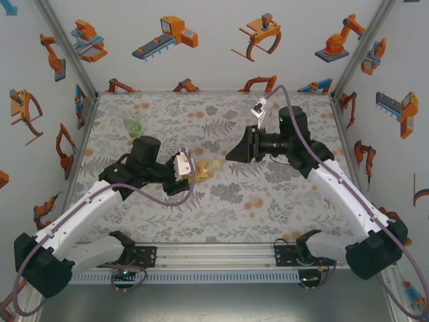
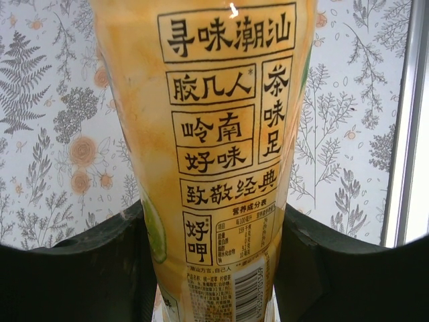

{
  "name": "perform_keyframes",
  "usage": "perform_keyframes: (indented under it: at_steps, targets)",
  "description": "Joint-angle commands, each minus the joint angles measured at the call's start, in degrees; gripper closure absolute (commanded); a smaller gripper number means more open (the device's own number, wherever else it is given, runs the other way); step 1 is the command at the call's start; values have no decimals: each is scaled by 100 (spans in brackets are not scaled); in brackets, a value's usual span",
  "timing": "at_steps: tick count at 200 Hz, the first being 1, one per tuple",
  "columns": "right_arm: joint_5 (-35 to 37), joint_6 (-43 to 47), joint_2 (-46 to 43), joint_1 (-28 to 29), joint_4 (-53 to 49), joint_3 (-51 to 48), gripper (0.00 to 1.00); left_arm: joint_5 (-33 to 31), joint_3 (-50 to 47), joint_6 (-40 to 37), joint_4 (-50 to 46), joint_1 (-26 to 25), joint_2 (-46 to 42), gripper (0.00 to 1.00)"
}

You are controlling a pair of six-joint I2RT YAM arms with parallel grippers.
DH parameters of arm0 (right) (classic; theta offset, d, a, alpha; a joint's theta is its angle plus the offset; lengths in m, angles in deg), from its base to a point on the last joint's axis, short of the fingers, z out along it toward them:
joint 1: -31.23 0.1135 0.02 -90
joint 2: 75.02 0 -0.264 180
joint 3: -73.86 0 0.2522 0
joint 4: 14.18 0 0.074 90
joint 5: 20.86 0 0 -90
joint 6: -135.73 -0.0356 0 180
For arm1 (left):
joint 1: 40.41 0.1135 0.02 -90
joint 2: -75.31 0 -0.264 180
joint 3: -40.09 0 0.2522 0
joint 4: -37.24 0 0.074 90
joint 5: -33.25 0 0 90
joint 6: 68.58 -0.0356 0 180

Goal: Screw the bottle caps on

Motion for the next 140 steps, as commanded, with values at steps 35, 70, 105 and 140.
perform_keyframes:
  at_steps: [35, 70, 105, 140]
  targets:
    - [-1441, 4501, -444, -13, -3, -103, 57, 690, 127, -136, -91, -38, -92, 100]
    - [-2213, 5673, -418, 51, -15, -28, 53, 1014, 172, -217, -244, -38, -45, 100]
    - [-2456, 6279, -429, 222, -100, -42, 46, 1242, 249, -270, -418, -42, 59, 100]
    - [-2283, 6488, -350, 457, -357, -31, 47, 1361, 325, -294, -534, -42, 171, 100]
